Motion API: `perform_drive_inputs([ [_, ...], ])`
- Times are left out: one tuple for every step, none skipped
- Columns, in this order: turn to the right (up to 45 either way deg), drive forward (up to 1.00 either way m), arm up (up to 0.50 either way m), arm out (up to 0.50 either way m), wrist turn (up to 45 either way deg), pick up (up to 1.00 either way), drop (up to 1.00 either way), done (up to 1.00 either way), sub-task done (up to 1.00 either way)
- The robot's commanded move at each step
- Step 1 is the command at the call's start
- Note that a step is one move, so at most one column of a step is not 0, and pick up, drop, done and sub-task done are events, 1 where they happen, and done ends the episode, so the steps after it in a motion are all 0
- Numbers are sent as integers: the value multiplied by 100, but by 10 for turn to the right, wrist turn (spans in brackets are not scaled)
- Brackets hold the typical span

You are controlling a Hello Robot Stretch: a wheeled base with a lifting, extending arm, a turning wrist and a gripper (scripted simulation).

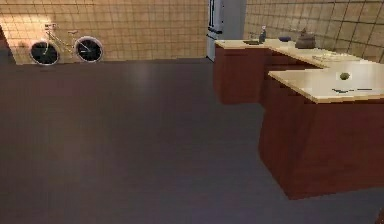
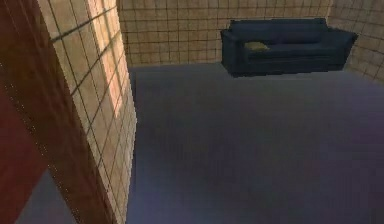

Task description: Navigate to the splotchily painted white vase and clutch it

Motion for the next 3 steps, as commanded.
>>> perform_drive_inputs([
  [-90,0,0,0,0,0,0,0,0],
  [0,50,0,0,0,0,0,0,0],
  [-360,0,0,0,0,0,0,0,0],
])
